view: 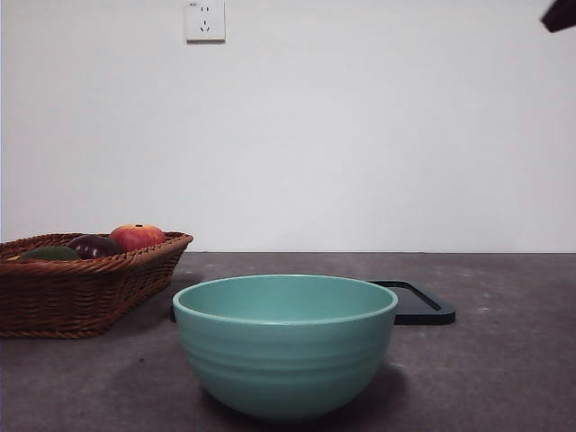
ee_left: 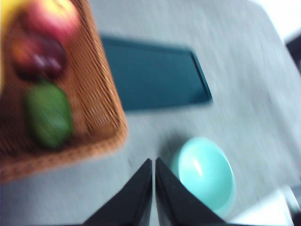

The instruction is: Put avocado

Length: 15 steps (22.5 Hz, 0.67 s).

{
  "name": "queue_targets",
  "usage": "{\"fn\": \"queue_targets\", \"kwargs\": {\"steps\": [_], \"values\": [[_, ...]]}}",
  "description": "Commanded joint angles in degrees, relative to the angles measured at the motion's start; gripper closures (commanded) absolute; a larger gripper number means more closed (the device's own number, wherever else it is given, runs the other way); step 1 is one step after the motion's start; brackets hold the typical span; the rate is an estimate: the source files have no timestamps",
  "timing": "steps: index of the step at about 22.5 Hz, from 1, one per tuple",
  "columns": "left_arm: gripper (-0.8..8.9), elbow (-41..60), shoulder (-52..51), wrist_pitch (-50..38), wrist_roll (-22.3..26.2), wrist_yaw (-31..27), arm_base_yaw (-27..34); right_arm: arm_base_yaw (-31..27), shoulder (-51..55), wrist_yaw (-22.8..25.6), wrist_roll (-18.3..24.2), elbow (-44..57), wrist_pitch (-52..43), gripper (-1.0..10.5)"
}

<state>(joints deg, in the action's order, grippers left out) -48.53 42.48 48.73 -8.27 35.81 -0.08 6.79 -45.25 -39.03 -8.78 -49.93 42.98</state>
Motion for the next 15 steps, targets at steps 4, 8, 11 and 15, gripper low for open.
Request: {"fn": "queue_targets", "kwargs": {"steps": [4, 8, 11, 15], "values": [[8.04, -5.8, 2.1, 7.7, 6.0, 0.5, -4.8, 10.6, -5.1, 0.7, 7.4, -5.9, 5.5, 9.4], [8.04, -5.8, 2.0, 10.0, 6.1, 0.4, -6.6, 16.0, -5.6, 4.3, 8.0, -5.9, 5.9, 9.4], [8.04, -5.8, 2.0, 10.1, 6.1, 0.4, -6.7, 16.8, -5.6, 4.7, 8.0, -5.9, 5.9, 9.4], [6.61, -5.8, 2.0, 10.1, 5.7, 0.4, -6.7, 16.8, -5.6, 4.7, 7.9, -5.9, 5.9, 8.2]]}}
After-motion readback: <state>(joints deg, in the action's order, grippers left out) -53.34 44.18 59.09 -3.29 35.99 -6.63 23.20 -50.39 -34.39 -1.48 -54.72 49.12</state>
